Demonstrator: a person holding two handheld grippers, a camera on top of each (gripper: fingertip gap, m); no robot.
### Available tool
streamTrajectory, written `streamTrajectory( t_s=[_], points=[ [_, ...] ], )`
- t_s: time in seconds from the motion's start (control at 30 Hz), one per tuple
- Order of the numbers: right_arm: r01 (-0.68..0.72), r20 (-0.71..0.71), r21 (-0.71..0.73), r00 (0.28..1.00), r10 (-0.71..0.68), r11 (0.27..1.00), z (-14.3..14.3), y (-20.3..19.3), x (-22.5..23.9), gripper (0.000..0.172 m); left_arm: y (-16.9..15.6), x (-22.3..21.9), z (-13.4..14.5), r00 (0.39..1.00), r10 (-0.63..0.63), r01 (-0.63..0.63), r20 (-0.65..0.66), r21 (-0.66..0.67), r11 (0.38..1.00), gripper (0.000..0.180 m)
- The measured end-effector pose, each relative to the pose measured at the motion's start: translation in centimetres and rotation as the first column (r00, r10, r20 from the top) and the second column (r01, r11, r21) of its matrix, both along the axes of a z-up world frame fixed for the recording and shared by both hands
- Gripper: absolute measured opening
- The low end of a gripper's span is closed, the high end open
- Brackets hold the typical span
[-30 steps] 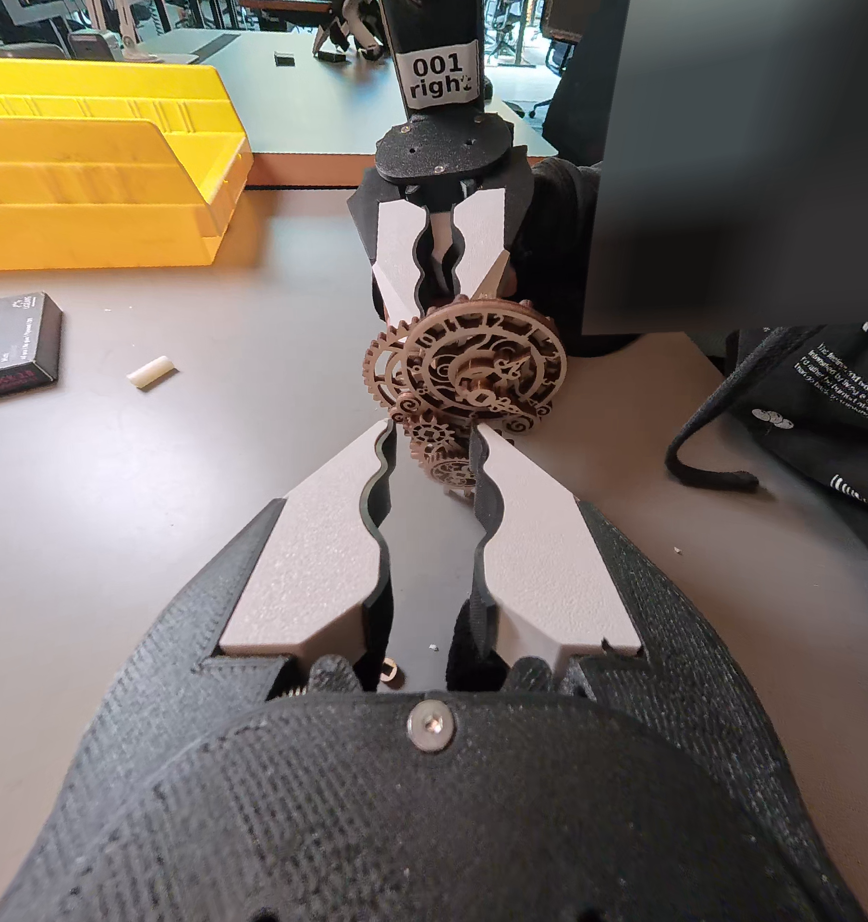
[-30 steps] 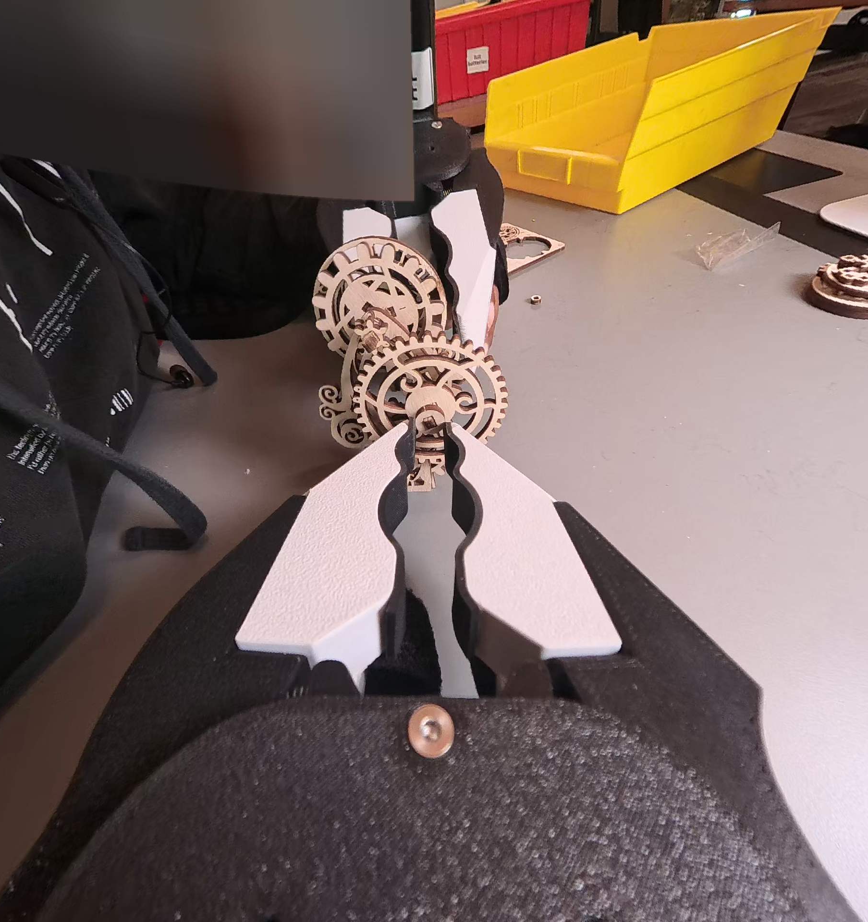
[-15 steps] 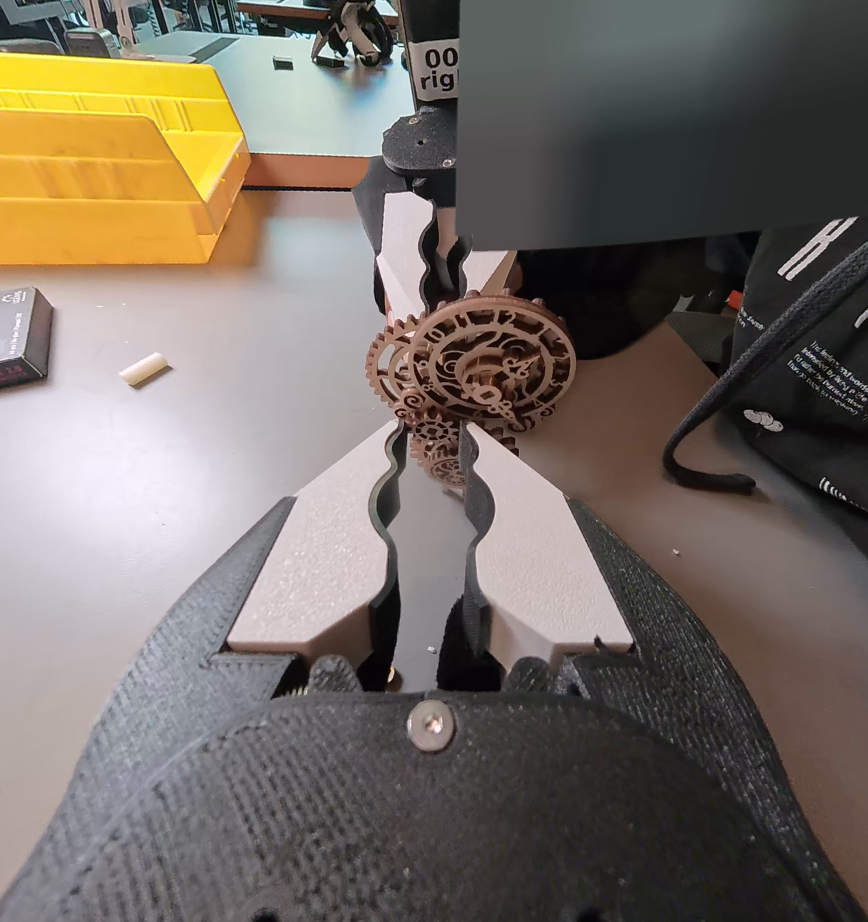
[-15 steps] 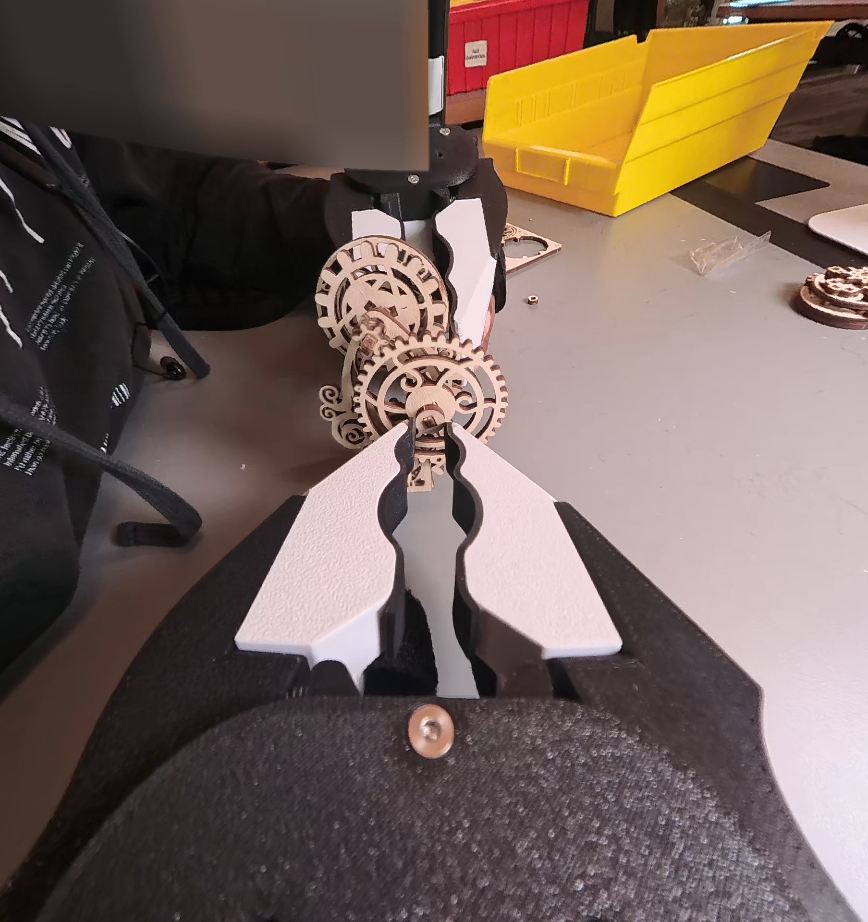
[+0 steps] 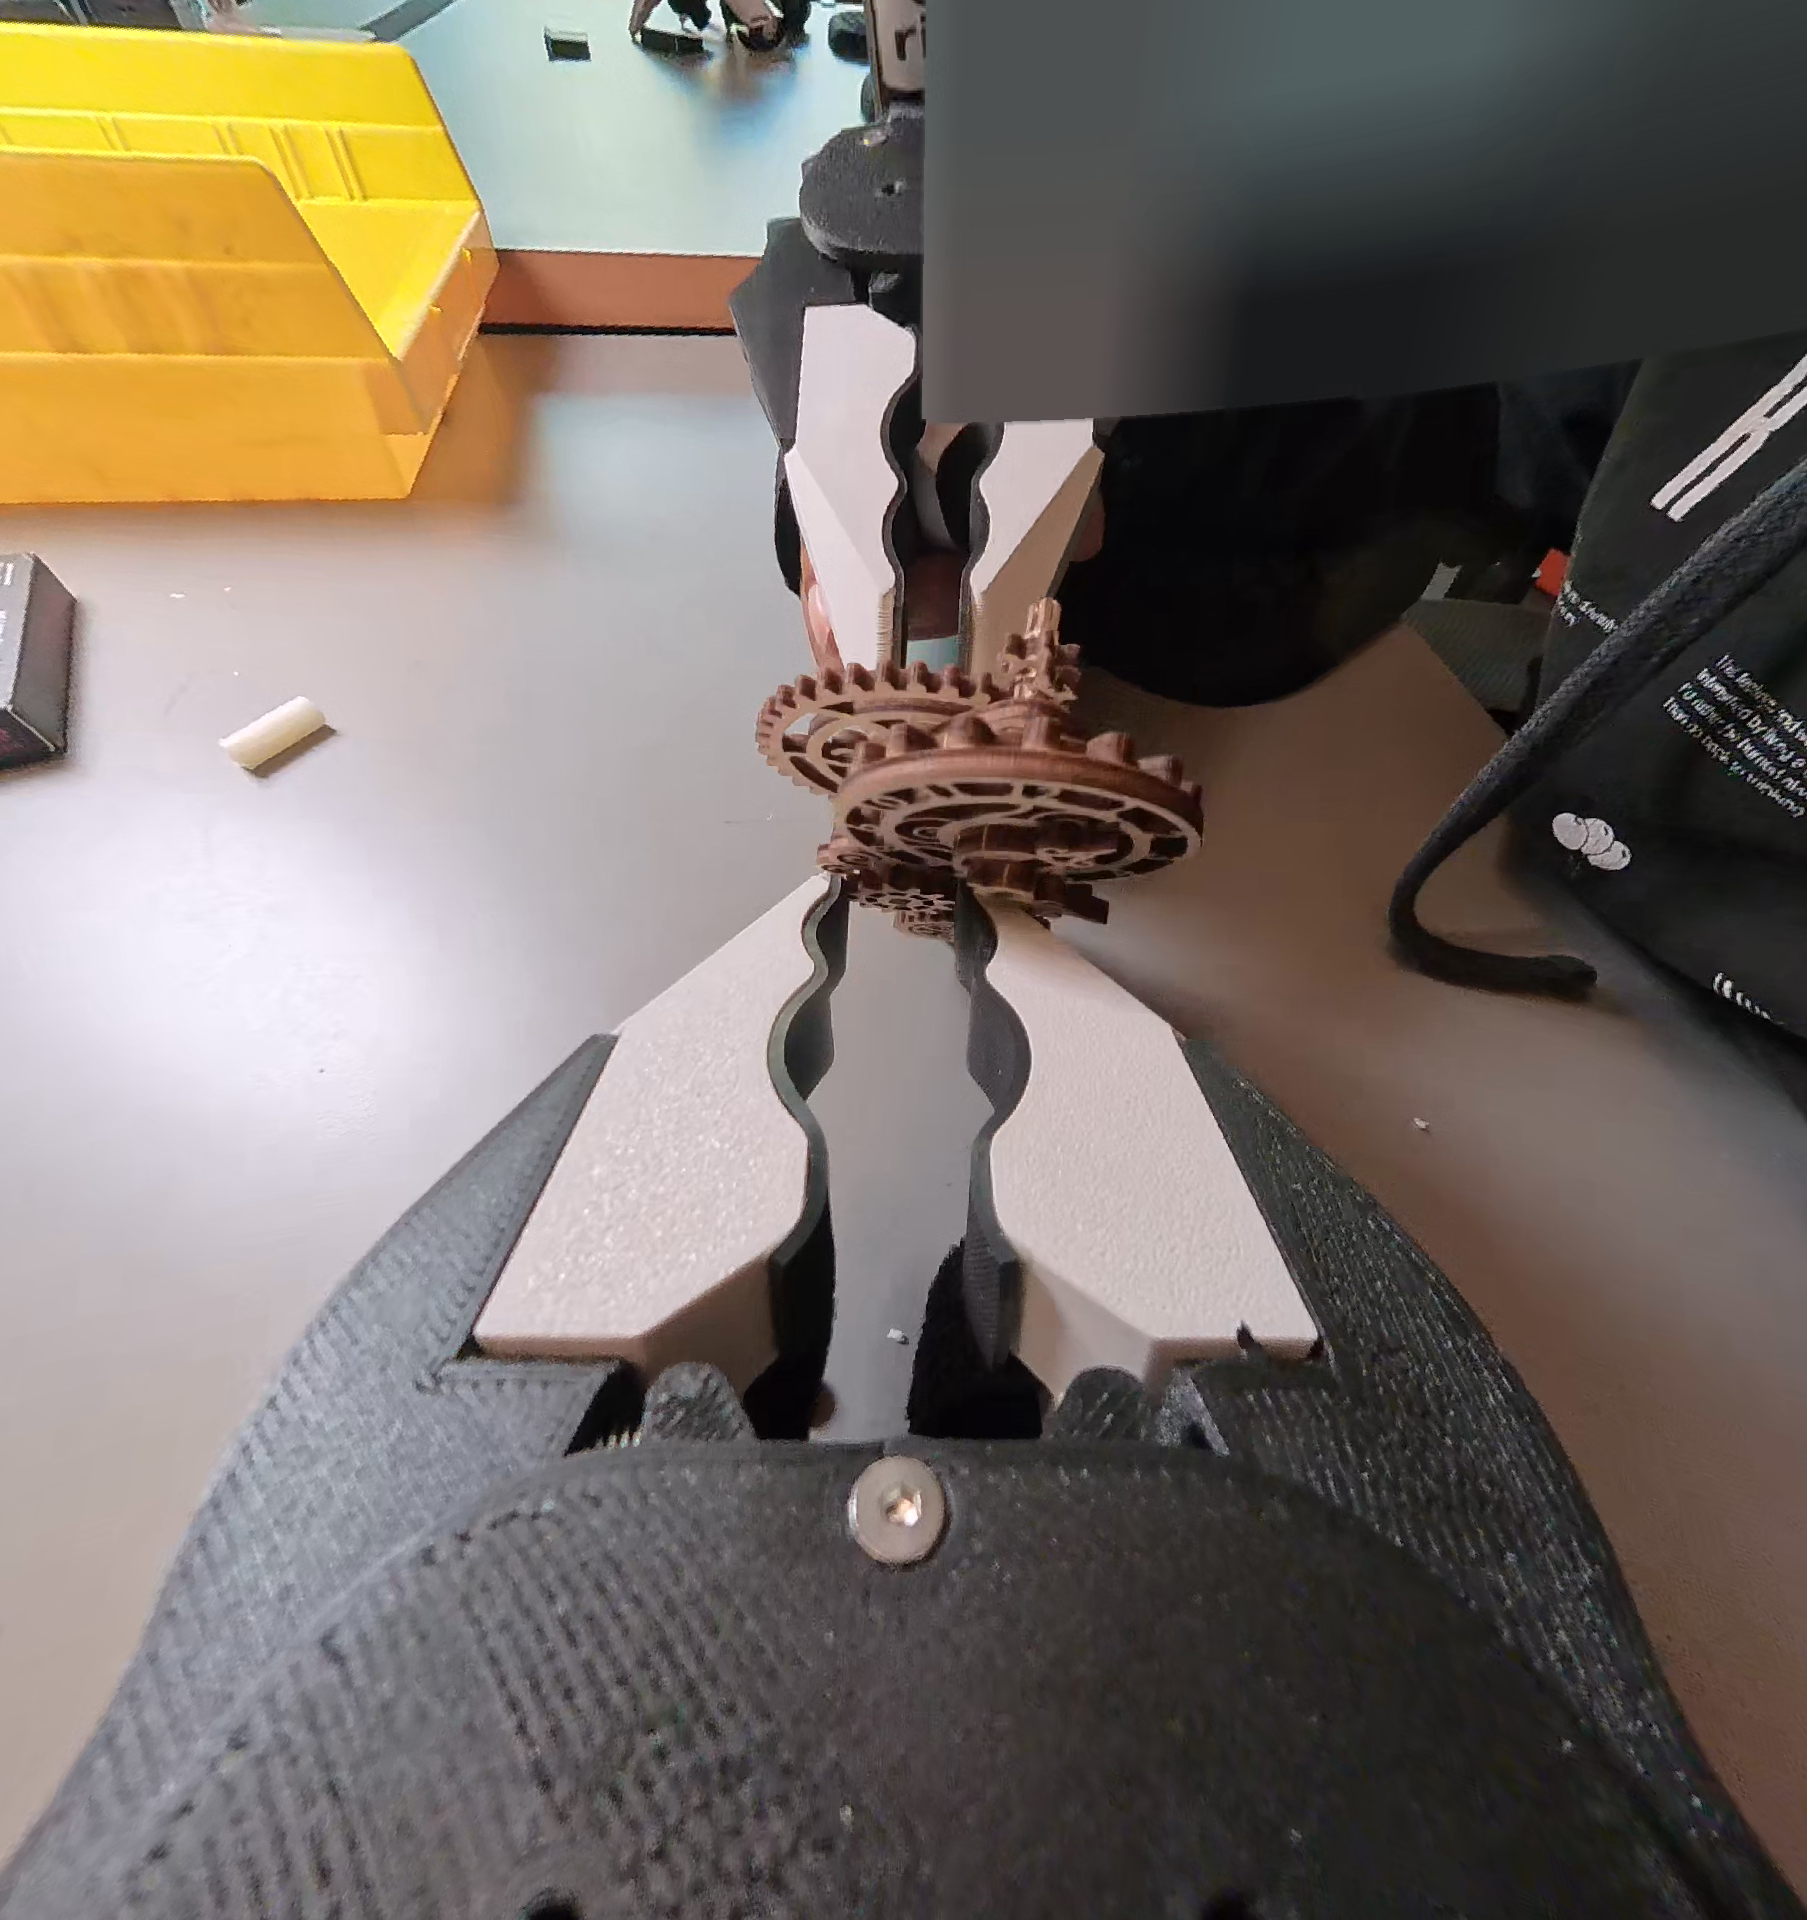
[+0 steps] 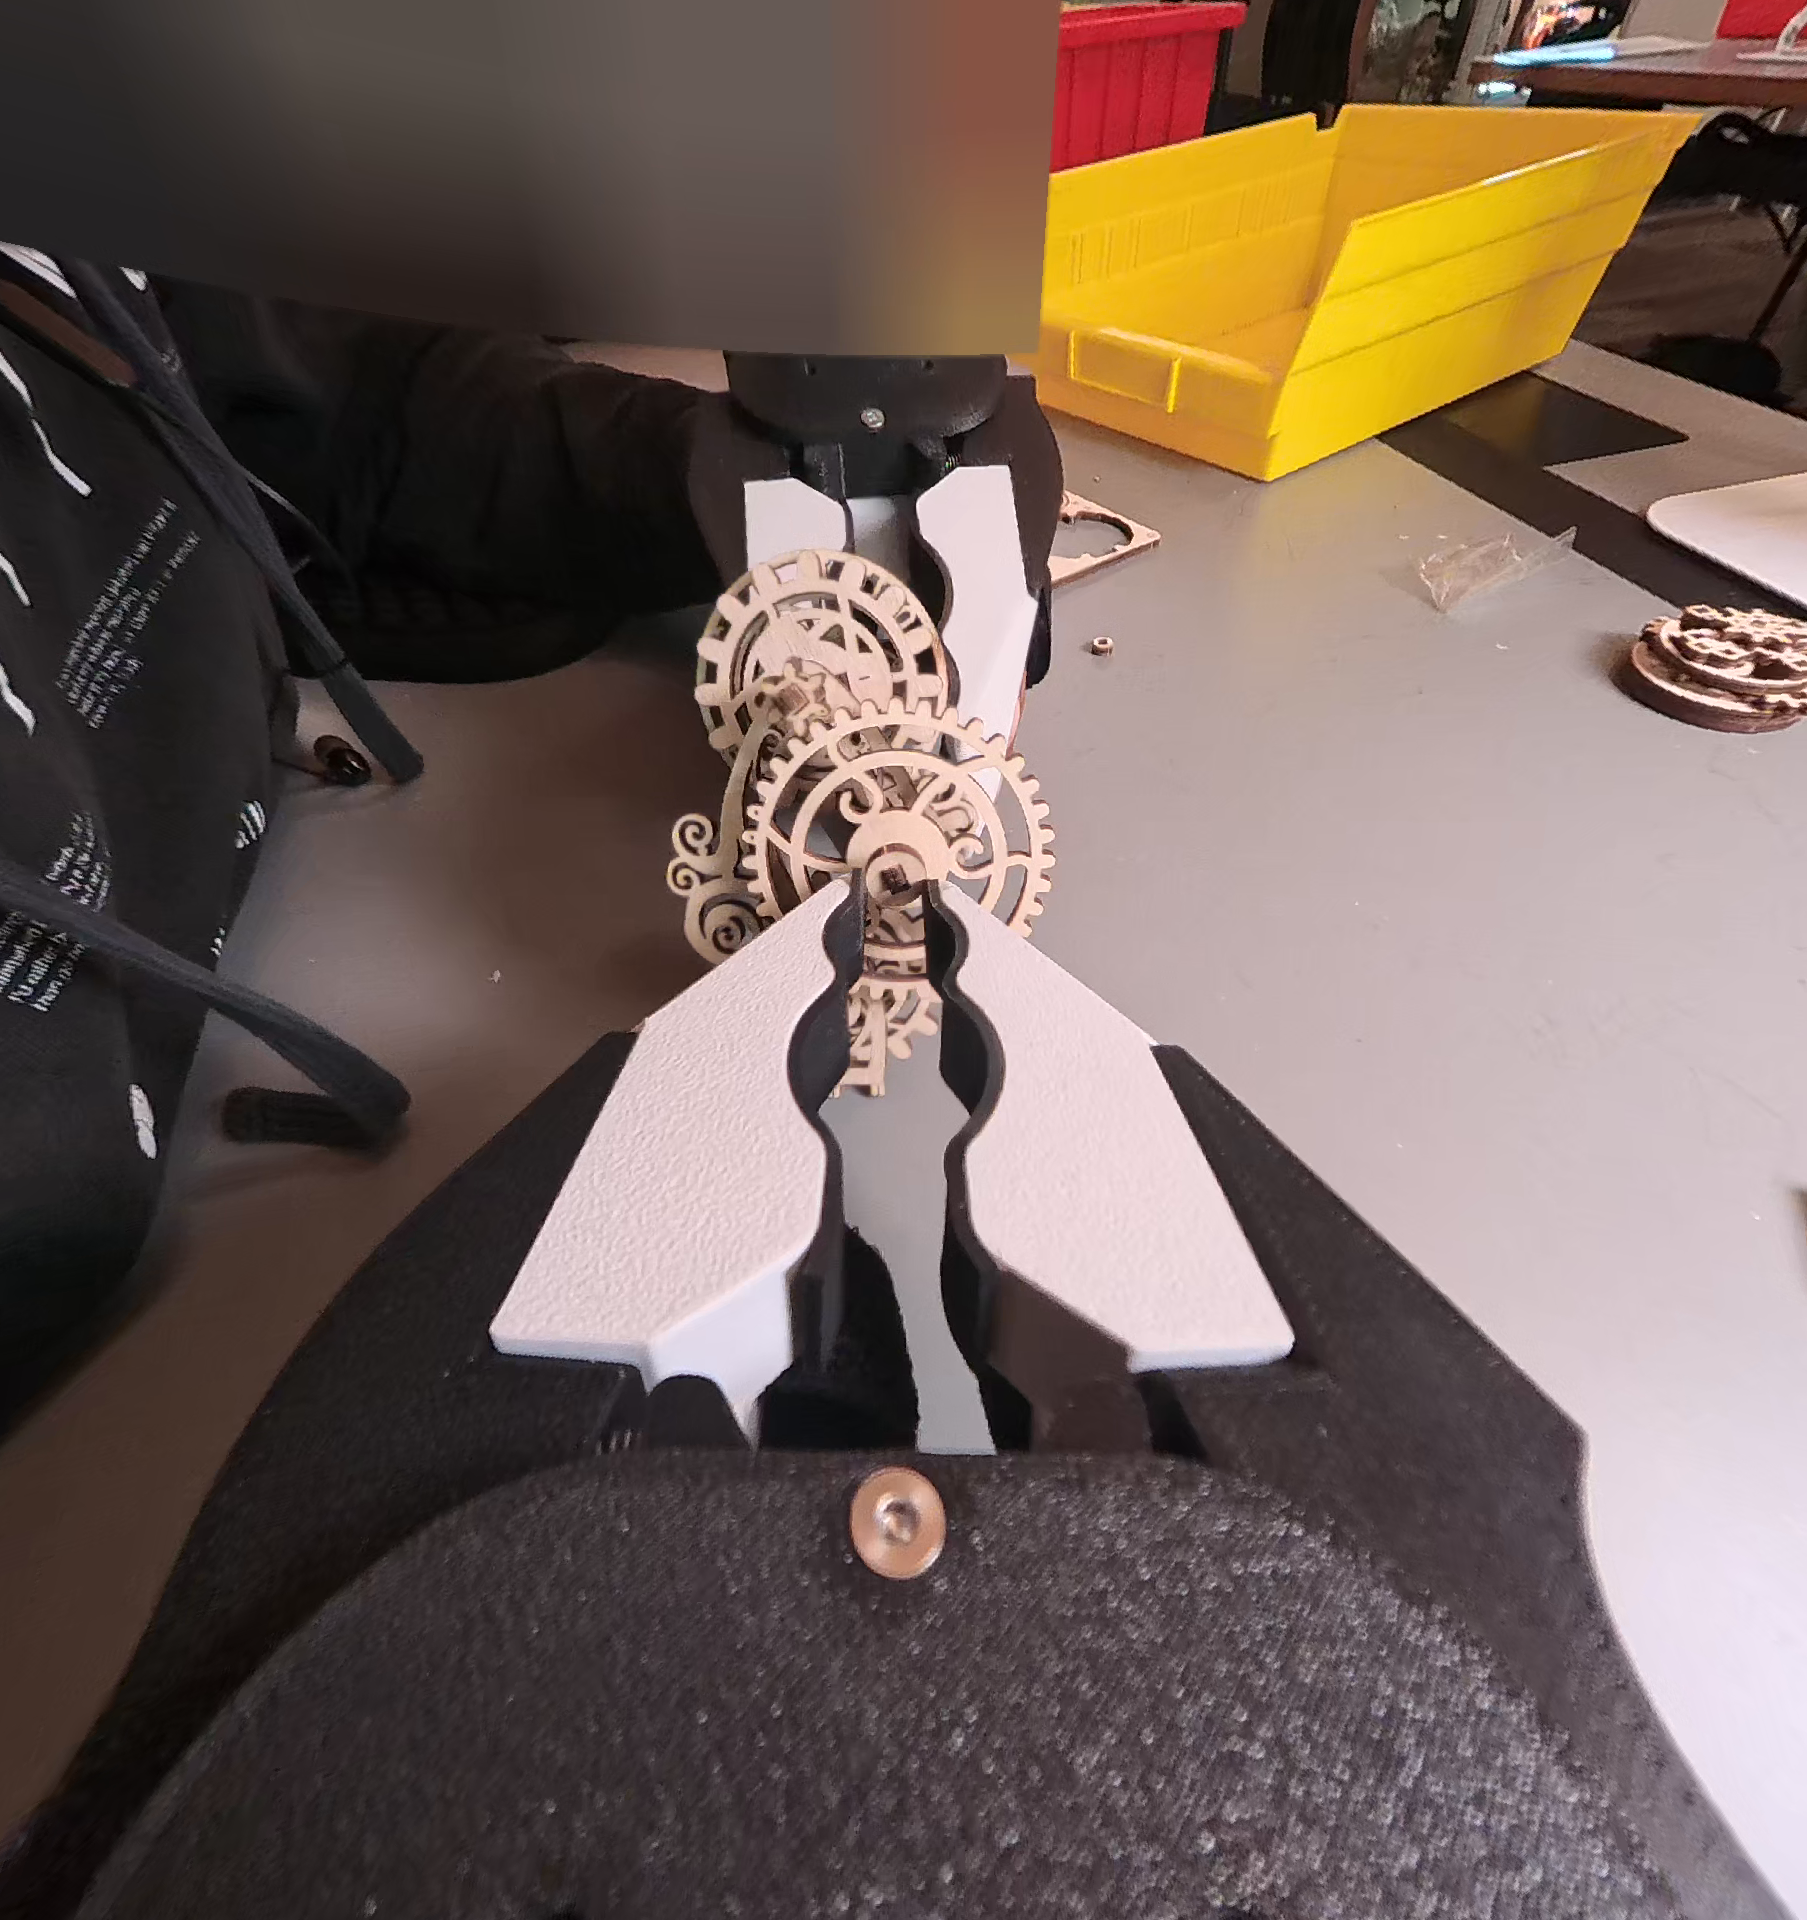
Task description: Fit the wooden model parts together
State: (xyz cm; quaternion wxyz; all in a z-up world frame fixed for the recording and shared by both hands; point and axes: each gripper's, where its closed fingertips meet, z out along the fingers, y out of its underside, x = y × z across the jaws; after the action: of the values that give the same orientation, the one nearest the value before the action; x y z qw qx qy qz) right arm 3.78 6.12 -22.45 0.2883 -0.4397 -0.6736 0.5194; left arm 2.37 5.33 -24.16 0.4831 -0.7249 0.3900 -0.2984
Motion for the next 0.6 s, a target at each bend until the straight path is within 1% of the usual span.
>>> streamTrajectory(
  t_s=[0.27, 0.6],
  points=[
    [0.015, 0.012, 0.082, 1.000, -0.016, 0.997, -0.14, 0.04, 0.08, 0.009, -0.07, 0.06, 0.28, 1.000, -0.004, 0.005, 0.024, -0.019, 1.000, 0.018],
    [0.010, 0.036, 0.056, 0.999, -0.012, 0.998, -0.32, -0.15, 0.09, 0.008, -0.28, 0.09, 0.29, 1.000, -0.013, 0.014, 0.022, -0.047, 0.999, 0.018]
  ],
)
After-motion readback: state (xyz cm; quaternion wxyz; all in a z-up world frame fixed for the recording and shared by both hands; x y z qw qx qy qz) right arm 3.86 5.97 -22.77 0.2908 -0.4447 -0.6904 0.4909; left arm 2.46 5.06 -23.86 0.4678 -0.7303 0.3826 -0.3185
